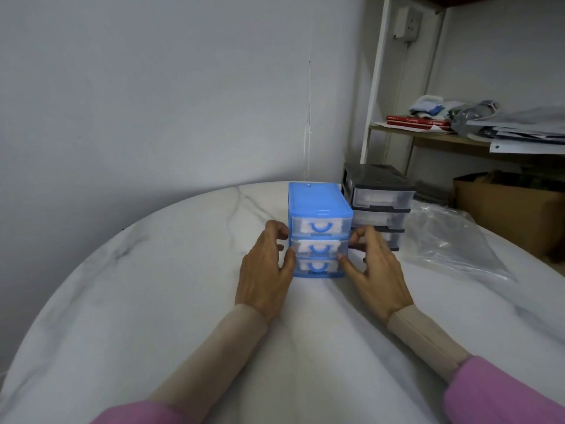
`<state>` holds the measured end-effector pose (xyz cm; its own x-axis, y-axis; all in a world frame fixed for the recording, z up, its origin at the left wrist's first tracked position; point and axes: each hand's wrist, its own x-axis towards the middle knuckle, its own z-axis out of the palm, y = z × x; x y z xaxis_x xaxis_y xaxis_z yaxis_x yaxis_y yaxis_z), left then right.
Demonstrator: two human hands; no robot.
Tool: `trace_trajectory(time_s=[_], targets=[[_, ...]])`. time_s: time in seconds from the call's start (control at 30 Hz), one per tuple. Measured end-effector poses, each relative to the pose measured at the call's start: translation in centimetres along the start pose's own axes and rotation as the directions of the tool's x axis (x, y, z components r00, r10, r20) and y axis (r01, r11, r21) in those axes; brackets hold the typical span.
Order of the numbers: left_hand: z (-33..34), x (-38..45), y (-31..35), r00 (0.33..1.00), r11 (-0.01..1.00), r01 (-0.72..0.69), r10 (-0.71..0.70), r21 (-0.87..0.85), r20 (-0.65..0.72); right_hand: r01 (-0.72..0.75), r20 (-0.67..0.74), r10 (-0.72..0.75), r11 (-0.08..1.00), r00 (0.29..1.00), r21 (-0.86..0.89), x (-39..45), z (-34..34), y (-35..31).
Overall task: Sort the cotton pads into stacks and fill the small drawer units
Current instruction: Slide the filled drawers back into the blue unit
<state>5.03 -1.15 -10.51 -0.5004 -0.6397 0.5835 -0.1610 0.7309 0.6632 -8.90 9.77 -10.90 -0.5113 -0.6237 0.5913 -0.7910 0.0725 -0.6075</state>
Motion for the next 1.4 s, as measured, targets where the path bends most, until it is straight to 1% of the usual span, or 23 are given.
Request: trace_trajectory(time_s=[0.07, 0.1, 0.17, 0.27, 0.47, 0.6, 0.77, 0.9, 1.07, 1.17, 1.27, 1.4], targets=[[0.1, 0.0, 0.3, 1.000, 0.997, 0.016, -0.015, -0.074, 0.015, 0.067, 0.043, -0.071, 0.994, 0.997, 0.092, -0.2, 0.2, -0.2], [0.1, 0.0, 0.3, 1.000, 0.995, 0.025, -0.023, -0.099, 0.017, 0.106, 0.075, -0.114, 0.989, 0.991, 0.104, -0.3, 0.3, -0.2], [0.0, 0.0, 0.3, 0.999, 0.991, 0.032, -0.030, -0.127, 0.021, 0.175, 0.139, -0.176, 0.984, 0.975, 0.020, -0.4, 0.5, 0.0], [-0.2, -0.1, 0.3, 0.999, 0.988, 0.032, -0.026, -0.152, 0.042, 0.203, 0.175, -0.192, 0.978, 0.966, -0.050, -0.5, 0.4, 0.2], [-0.2, -0.3, 0.7, 0.997, 0.983, 0.037, -0.024, -0.180, 0.076, 0.108, 0.193, -0.095, 0.992, 0.977, -0.060, -0.6, 0.3, -1.0], [-0.2, -0.3, 0.7, 0.996, 0.981, 0.039, -0.023, -0.191, 0.085, 0.126, 0.188, -0.123, 0.992, 0.975, -0.006, -0.7, 0.1, -1.3], [-0.1, -0.2, 0.6, 0.995, 0.974, 0.051, -0.030, -0.219, 0.095, 0.151, 0.267, -0.149, 0.988, 0.952, 0.014, -1.2, -0.4, -1.3], [-0.2, -0.3, 0.1, 0.994, 0.960, 0.043, -0.012, -0.276, 0.113, 0.136, 0.246, -0.142, 0.990, 0.959, 0.038, -1.1, -0.9, -1.3], [-0.5, -0.2, -0.6, 0.986, 0.985, -0.031, 0.059, -0.172, 0.159, 0.100, 0.228, -0.109, 0.994, 0.968, 0.048, -0.9, -1.0, -1.4], [-0.5, 0.2, -0.4, 0.987, 0.985, -0.038, 0.062, -0.166, 0.145, 0.117, 0.217, -0.118, 0.993, 0.969, 0.018, -0.9, -1.0, -1.5], [-0.3, 0.2, -0.3, 0.989, 0.979, -0.023, 0.051, -0.201, 0.138, 0.126, 0.203, -0.120, 0.992, 0.972, -0.014, -0.9, -1.0, -1.7], [-0.3, 0.2, -0.5, 0.989, 0.978, -0.023, 0.052, -0.206, 0.135, 0.144, 0.189, -0.122, 0.984, 0.974, -0.106, -0.6, -1.1, -1.8]])
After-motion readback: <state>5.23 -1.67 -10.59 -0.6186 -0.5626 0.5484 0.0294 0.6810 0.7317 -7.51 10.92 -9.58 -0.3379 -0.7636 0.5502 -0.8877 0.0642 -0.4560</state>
